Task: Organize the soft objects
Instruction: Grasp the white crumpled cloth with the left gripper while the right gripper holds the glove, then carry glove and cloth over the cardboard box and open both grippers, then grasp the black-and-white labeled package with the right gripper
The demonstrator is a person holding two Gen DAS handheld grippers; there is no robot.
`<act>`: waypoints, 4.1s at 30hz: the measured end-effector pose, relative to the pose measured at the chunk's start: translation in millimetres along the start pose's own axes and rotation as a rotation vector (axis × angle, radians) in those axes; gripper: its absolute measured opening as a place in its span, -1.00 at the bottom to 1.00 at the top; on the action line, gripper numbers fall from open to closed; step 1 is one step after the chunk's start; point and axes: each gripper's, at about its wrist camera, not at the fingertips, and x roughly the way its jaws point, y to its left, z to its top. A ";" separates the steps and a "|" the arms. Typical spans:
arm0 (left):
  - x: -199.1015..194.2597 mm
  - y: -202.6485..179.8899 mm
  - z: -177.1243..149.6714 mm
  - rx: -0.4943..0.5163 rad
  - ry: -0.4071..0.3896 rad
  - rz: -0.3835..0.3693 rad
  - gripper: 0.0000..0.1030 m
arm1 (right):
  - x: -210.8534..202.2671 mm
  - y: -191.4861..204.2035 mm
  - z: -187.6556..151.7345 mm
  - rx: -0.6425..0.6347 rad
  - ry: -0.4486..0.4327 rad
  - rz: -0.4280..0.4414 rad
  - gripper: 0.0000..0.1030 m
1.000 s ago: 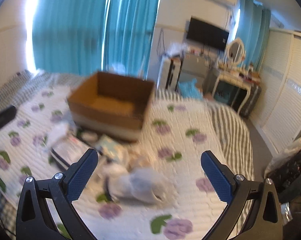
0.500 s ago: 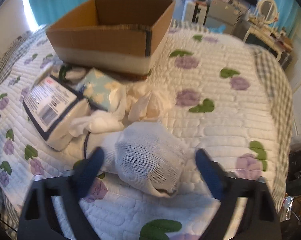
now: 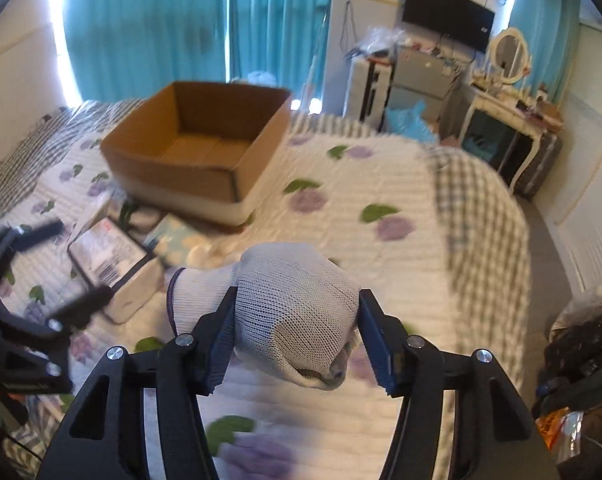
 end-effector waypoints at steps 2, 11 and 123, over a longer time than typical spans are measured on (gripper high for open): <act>12.0 -11.4 -2.4 0.005 0.041 -0.032 0.63 | 0.1 -9.9 2.9 -0.004 -0.002 -0.016 0.11; 57.0 -43.7 -27.6 0.031 0.195 -0.106 0.17 | 14.6 -35.0 -7.3 0.012 -0.005 -0.008 0.11; -84.5 168.2 4.4 -0.037 -0.160 0.228 1.00 | -9.8 206.7 51.3 -0.258 -0.150 0.119 1.00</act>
